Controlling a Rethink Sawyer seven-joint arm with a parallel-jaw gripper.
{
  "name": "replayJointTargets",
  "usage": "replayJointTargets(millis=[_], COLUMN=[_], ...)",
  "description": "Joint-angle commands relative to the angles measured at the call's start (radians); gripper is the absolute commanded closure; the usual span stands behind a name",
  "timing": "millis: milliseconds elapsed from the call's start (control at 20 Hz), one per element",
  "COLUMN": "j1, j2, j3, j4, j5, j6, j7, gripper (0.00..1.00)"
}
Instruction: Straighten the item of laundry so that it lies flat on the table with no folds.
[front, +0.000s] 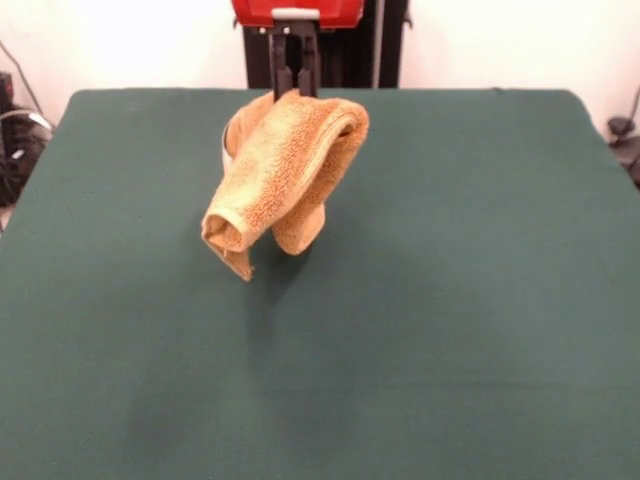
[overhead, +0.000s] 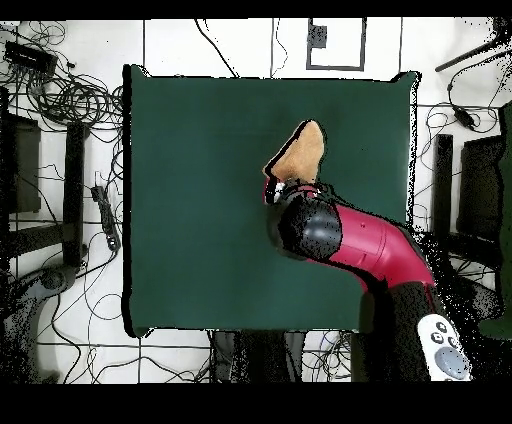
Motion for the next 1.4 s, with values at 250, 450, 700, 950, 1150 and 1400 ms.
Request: replayJointTargets(millis=[250,450,700,950,1150,1400], j1=[0.020,0.032,0.049,0.056,0.056,0.066], j2=[-0.035,-0.047,-0.051,-0.052,-0.058,-0.050], j3=[0.126,0.122,0.111,0.109,0.107,0.097], j4=[0.110,0.081,0.073,0.071,0.075,0.068], j5=[-0.011,0.000,-0.003,-0.003,-0.003,-0.013], j6=[0.061,0.116,0.114,0.112,0.110,0.093], j7=[0.047,0.049,0.063,0.068,0.066,0.070], gripper=[1.00,1.00,1.00,1.00,1.00,1.00])
